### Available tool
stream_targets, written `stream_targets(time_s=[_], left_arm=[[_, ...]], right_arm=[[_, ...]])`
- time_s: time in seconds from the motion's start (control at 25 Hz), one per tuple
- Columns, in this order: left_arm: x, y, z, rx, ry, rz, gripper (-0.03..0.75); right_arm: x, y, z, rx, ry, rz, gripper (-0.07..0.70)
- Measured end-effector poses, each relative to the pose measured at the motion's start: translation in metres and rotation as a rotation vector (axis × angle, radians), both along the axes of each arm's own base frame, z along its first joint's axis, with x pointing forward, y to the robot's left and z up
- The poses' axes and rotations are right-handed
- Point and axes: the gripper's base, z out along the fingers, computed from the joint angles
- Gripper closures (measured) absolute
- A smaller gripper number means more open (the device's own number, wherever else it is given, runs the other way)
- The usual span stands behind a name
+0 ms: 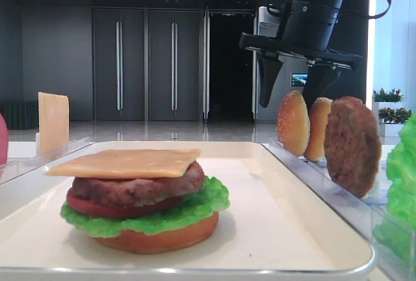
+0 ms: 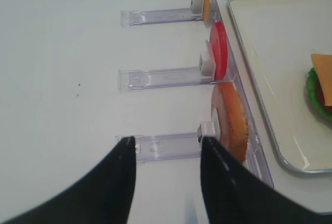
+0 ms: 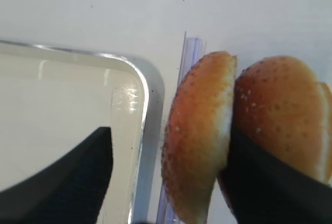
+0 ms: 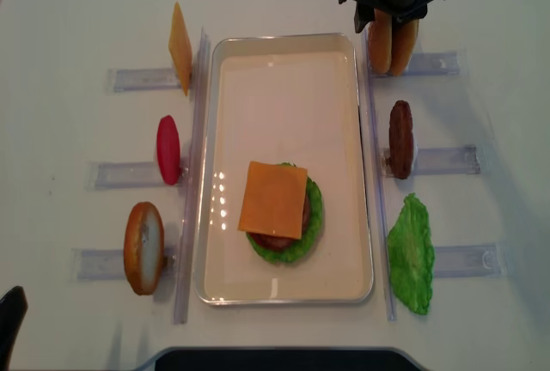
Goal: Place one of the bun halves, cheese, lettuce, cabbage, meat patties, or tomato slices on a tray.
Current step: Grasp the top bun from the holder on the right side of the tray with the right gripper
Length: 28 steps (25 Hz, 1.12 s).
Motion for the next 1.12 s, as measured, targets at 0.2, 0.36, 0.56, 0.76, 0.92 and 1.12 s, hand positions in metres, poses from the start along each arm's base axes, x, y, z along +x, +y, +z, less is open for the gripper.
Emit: stream_targets(time_s=[0.2,0.36,0.56,0.76,0.92,1.12], left_arm=[[0.0000,0.0000,0.0000,0.000,0.000,0.000,0.398],[0.0000,0.0000,0.0000,0.000,0.000,0.000,0.398],[0.0000,0.0000,0.0000,0.000,0.000,0.000,0.398],[0.0000,0.0000,0.0000,0.000,0.000,0.000,0.398],[0.0000,0.0000,0.0000,0.000,0.000,0.000,0.398],[0.0000,0.0000,0.0000,0.000,0.000,0.000,0.398]], right_arm=[[0.0001,0.0000,-0.0003,-0.001,0.000,0.001,0.181],[0.0002,0.0001,-0.0008,-0.001,0.001,0.001,0.181],[0.0003,-0.0003,-0.0009,-0.006,-0.001,0.004,0.232],[0.0011,-0.0030,-0.0020,-0.021,0.000,0.006,0.367],[0.0011,-0.0030,-0.0019,-0.017,0.002,0.004,0.398],[0.0009,-0.0032,-0.0020,-0.019,0.003,0.004,0.398]])
